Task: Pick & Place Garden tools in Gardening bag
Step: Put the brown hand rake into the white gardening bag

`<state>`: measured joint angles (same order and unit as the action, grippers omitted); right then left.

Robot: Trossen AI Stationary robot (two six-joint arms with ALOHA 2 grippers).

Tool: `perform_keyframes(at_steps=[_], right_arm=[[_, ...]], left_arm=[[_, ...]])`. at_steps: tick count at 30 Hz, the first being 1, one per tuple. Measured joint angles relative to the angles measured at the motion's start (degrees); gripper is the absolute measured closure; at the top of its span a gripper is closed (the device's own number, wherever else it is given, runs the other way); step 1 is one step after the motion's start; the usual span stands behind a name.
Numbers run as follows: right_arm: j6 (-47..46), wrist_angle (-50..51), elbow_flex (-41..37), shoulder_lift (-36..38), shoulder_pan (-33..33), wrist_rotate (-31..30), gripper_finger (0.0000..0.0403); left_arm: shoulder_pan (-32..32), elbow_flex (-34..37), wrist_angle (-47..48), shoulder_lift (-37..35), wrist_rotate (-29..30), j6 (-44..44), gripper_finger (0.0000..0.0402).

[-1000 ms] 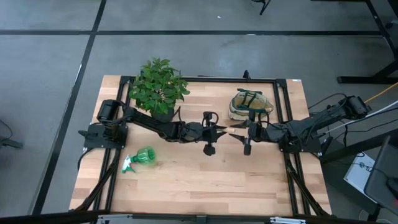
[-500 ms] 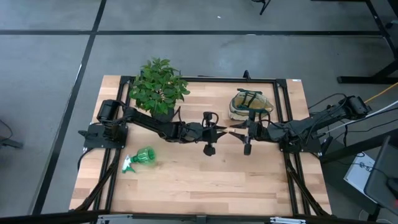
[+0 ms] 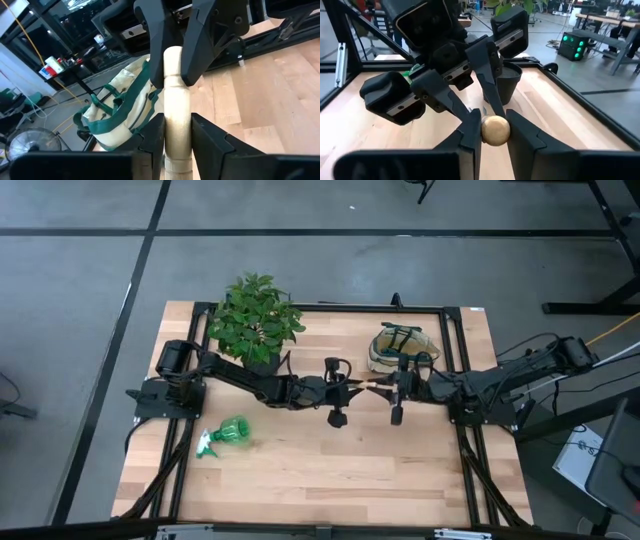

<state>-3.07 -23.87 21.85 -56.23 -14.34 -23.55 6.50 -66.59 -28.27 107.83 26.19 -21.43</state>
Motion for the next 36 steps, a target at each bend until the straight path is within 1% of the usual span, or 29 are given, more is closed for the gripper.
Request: perform_keyframes(at_steps=[5, 9, 14, 16, 19, 21, 26, 29, 36], right_arm=[[-1.2, -0.1, 0.0, 0.0, 1.0, 2.6, 0.0337], [-4.1, 1.9, 0.8, 0.2, 1.3, 2.8, 0.0337], [-6.6, 8.0, 3.3, 3.5, 1.2, 7.3, 0.0337], [-7.4, 10.1, 3.5, 5.5, 1.0, 7.6, 0.0337], [-8.5, 14.1, 3.5, 8.4, 0.4, 7.1, 0.0337], [-9.1, 16.4, 3.5, 10.0, 0.1, 7.1, 0.0337], [-9.9, 19.1, 3.5, 13.2, -1.0, 6.9, 0.0337], [-10.0, 20.3, 3.5, 14.5, -1.4, 7.5, 0.0337], [-10.2, 21.4, 3.5, 17.5, -1.5, 7.3, 0.0337]], left_arm=[[0.0, 0.0, 0.1, 0.0, 1.0, 0.0, 0.0306], [0.1, 0.0, 1.8, 0.0, 2.0, 2.1, 0.0288], [0.0, -0.1, 4.0, -0.4, -0.8, 5.3, 0.0263], [0.1, -0.1, 5.5, -0.8, -1.1, 5.2, 0.0254], [0.0, -0.1, 6.7, -1.6, -3.1, 5.5, 0.0242], [0.0, -0.1, 9.4, -2.8, -3.9, 5.7, 0.0236], [0.0, -0.1, 14.8, -6.0, -4.1, 5.7, 0.0231], [0.0, -0.1, 17.0, -6.7, -3.7, 5.7, 0.0233], [0.0, -0.1, 18.5, -6.9, -3.3, 5.9, 0.0237]])
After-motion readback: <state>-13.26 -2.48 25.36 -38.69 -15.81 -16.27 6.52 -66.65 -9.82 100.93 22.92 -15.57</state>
